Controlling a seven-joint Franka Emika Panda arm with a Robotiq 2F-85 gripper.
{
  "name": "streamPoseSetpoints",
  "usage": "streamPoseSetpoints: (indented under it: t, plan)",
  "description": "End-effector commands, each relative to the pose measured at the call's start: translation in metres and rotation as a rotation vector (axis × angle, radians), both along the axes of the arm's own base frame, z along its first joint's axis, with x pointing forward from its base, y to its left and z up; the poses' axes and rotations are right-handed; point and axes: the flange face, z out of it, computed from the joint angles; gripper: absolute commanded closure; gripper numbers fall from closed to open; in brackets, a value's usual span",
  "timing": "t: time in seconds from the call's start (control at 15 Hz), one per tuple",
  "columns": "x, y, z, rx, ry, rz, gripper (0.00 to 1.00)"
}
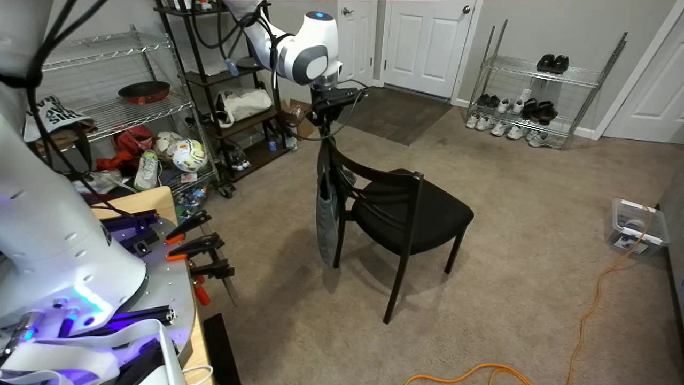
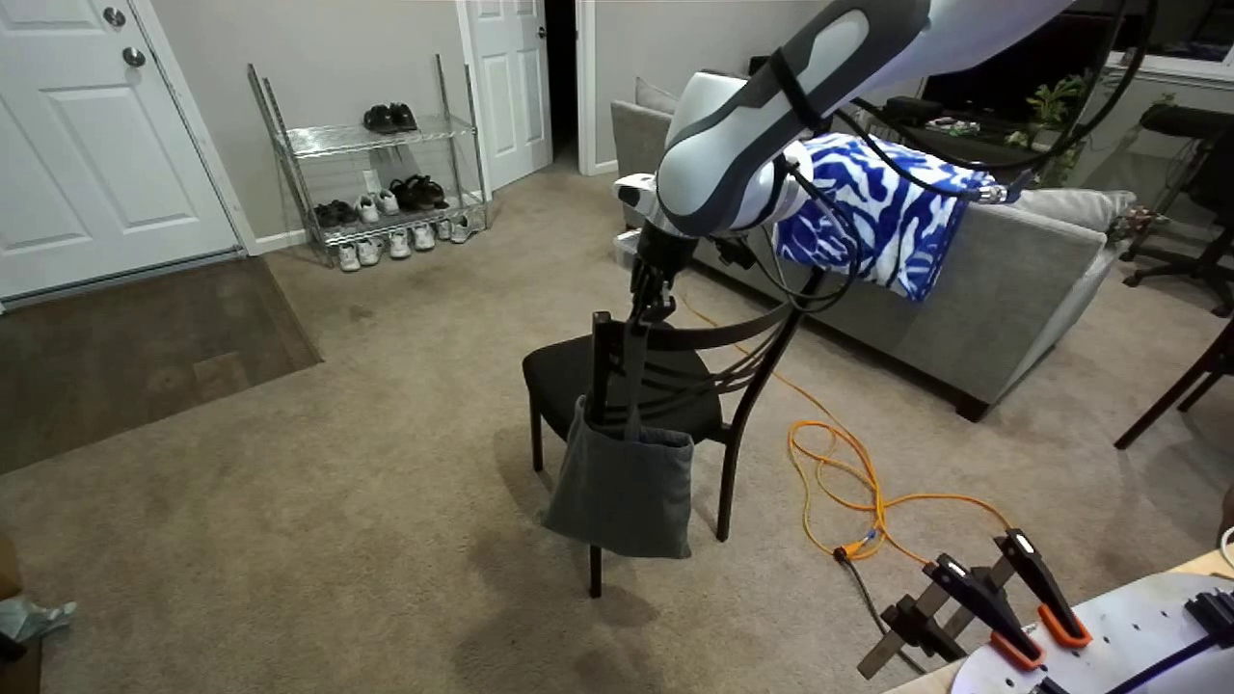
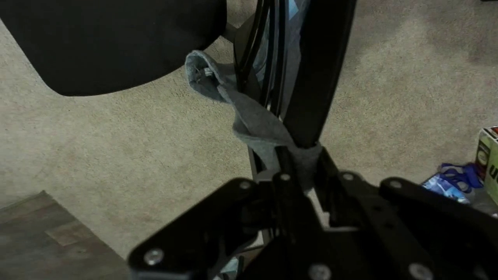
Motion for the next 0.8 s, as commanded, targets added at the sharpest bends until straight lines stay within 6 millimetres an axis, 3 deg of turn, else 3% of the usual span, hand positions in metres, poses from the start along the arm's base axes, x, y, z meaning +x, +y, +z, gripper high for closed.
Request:
streamPoseSetpoints:
  t: [0.0, 0.47, 0.73]
  plan:
    - [-0.04, 0.005, 0.038, -0.028, -0.056, 0.019, 0.96]
    - [-0.109, 0.03, 0.11, -0.052, -0.159, 0.145, 0.98]
    - [-0.122, 0.03, 0.131, -0.032, -0.176, 0.144, 0.98]
